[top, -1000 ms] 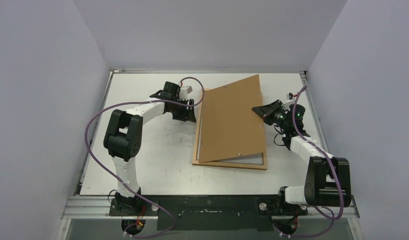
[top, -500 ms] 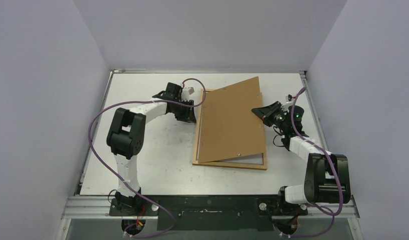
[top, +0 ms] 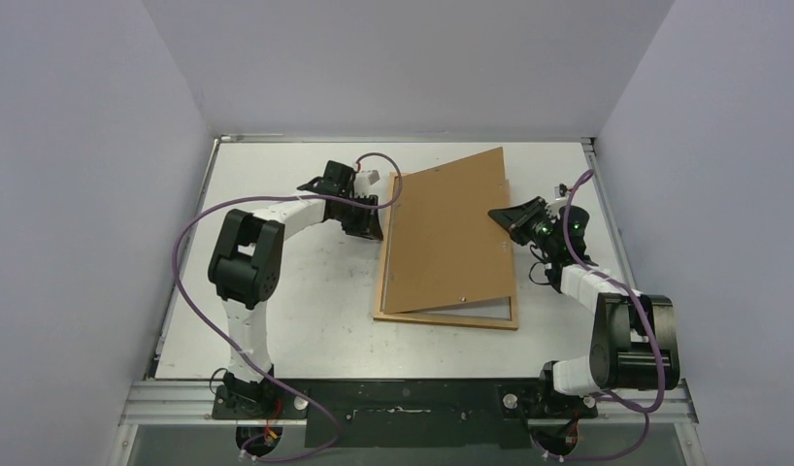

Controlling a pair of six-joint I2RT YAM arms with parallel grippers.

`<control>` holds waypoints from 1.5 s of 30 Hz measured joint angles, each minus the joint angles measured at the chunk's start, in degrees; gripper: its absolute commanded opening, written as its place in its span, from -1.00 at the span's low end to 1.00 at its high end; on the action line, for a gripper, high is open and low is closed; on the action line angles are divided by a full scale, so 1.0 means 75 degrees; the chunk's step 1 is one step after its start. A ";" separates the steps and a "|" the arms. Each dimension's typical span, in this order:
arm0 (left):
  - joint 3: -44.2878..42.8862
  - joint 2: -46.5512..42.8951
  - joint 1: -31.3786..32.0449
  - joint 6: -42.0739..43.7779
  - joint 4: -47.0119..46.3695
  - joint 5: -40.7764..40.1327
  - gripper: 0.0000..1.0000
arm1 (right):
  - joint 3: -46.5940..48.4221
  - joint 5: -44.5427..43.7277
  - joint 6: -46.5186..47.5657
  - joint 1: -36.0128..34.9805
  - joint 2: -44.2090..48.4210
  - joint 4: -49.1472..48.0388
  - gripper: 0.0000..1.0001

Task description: Put the photo into the frame

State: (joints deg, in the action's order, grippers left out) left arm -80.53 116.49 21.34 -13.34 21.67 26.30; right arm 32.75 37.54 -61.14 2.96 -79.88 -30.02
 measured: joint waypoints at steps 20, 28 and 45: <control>0.0000 0.0201 0.0047 -0.0082 -0.0035 0.0111 -0.50 | -0.0152 -0.0064 -0.0149 0.0003 -0.0481 -0.0574 -0.89; 0.0000 0.0201 0.0093 -0.0143 -0.0044 0.0134 -0.54 | -0.0256 -0.0064 -0.0157 0.0003 -0.0562 -0.0874 -0.89; 0.0000 0.0213 0.0143 -0.0169 -0.0070 0.0236 -0.63 | -0.0370 -0.0210 0.0248 -0.0006 -0.0702 -0.0629 -0.89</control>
State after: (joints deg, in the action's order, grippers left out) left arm -80.53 118.08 22.41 -14.61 21.15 28.08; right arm 29.98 35.97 -59.29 2.92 -85.14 -34.74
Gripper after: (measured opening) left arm 0.188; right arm 0.073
